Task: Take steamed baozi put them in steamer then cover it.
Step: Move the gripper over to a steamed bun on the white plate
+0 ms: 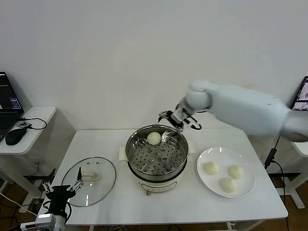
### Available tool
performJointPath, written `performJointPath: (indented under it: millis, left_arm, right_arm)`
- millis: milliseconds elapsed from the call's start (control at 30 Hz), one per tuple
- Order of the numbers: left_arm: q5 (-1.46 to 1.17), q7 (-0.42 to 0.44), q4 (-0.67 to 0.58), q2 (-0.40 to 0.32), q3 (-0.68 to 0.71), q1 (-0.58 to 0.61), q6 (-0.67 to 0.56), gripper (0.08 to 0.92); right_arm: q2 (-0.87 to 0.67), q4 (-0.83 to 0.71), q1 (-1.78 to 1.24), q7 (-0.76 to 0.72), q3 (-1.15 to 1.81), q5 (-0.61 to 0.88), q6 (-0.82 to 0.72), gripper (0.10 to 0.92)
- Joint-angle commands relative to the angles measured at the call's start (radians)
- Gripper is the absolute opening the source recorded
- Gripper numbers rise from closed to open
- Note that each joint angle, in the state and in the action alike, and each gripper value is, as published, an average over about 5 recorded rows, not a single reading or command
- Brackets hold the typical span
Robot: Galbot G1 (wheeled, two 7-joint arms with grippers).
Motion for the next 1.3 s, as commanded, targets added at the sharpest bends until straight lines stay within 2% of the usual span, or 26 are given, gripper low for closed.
performJointPath:
  millis: [33, 233, 467, 800, 1100, 1300]
  left_arm:
    - [0.003, 0.002, -0.011, 0.019, 0.016, 0.001, 0.028, 0.823]
    - [0.009, 0.004, 0.002, 0.035, 0.024, 0.000, 0.027, 0.823]
    - [0.015, 0.007, 0.005, 0.042, 0.023, -0.002, 0.028, 0.823]
    - [0.024, 0.010, 0.022, 0.040, 0.009, -0.008, 0.034, 0.823]
    - [0.041, 0.010, 0.034, 0.035, -0.008, -0.012, 0.034, 0.823]
    - [0.045, 0.010, 0.041, 0.031, -0.013, -0.007, 0.032, 0.823]
  right_arm:
    - [-0.457, 0.336, 0.043, -0.027, -0.009, 0.108, -0.334, 0.823]
    - [-0.606, 0.381, -0.056, -0.041, 0.018, 0.016, -0.317, 0.823]
    - [-0.622, 0.318, -0.332, -0.064, 0.206, -0.091, -0.281, 0.823]
    - [-0.452, 0.076, -0.653, -0.080, 0.452, -0.210, -0.208, 0.823]
    - [-0.265, -0.133, -0.696, -0.085, 0.498, -0.246, -0.150, 0.823]
    - [-0.166, -0.215, -0.699, -0.082, 0.503, -0.247, -0.133, 0.823]
